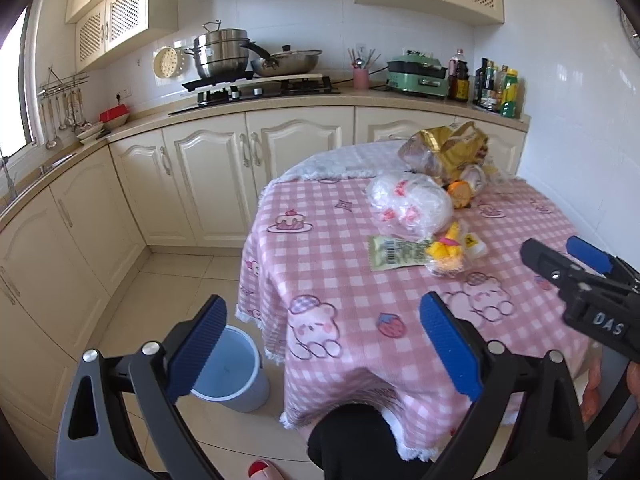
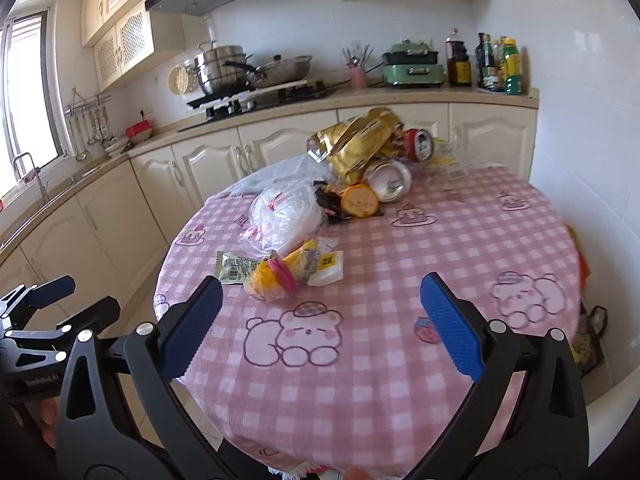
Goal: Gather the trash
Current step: 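Reach the right gripper to the yellow wrapper bundle and grasp it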
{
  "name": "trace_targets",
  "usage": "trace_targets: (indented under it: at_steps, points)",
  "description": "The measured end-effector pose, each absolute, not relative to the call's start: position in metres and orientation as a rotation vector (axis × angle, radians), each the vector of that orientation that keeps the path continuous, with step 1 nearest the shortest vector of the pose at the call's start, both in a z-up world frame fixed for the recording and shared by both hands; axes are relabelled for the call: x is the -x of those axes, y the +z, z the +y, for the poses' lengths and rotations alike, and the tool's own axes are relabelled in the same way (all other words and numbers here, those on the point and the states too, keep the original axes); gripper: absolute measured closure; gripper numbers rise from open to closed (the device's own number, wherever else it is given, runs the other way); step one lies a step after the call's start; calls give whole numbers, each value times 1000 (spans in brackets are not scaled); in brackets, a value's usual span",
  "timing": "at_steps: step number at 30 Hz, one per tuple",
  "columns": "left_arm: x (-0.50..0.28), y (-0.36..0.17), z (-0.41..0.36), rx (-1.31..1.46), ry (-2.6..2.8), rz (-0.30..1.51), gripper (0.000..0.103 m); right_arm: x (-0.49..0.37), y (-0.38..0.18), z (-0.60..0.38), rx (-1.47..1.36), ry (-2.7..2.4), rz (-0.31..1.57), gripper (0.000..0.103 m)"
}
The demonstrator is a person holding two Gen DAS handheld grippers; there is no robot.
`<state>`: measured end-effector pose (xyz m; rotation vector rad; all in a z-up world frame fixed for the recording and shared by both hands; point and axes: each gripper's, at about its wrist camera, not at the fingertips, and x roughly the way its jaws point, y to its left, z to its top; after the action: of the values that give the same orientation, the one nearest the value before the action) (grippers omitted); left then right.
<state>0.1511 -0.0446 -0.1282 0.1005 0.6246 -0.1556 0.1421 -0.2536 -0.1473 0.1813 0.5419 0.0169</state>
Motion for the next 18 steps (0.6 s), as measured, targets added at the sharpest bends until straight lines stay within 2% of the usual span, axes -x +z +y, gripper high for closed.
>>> trace_targets:
  at_steps: [9, 11, 12, 13, 14, 15, 18]
  points:
    - [-168, -132, -16, -92, -86, 637, 8, -211, -167, -222, -110, 13, 666, 7]
    - [-173, -133, -16, -92, -100, 641, 8, -221, -174, -226, -123, 19, 715, 18]
    - [-176, -133, -18, -96, -115, 641, 8, -224, -178, -229, -134, 27, 742, 35]
    - [-177, -134, -21, -99, -128, 639, 8, -224, -181, -234, -158, 55, 751, 46]
    - [-180, -134, -23, -101, -145, 641, 8, -222, -182, -237, -172, 74, 752, 49]
    - [-183, -135, -27, -101, -169, 646, 8, -220, -182, -241, -180, 104, 752, 57]
    - [-199, -139, -43, -81, -276, 673, 8, -210, -179, -253, -182, 102, 739, 61]
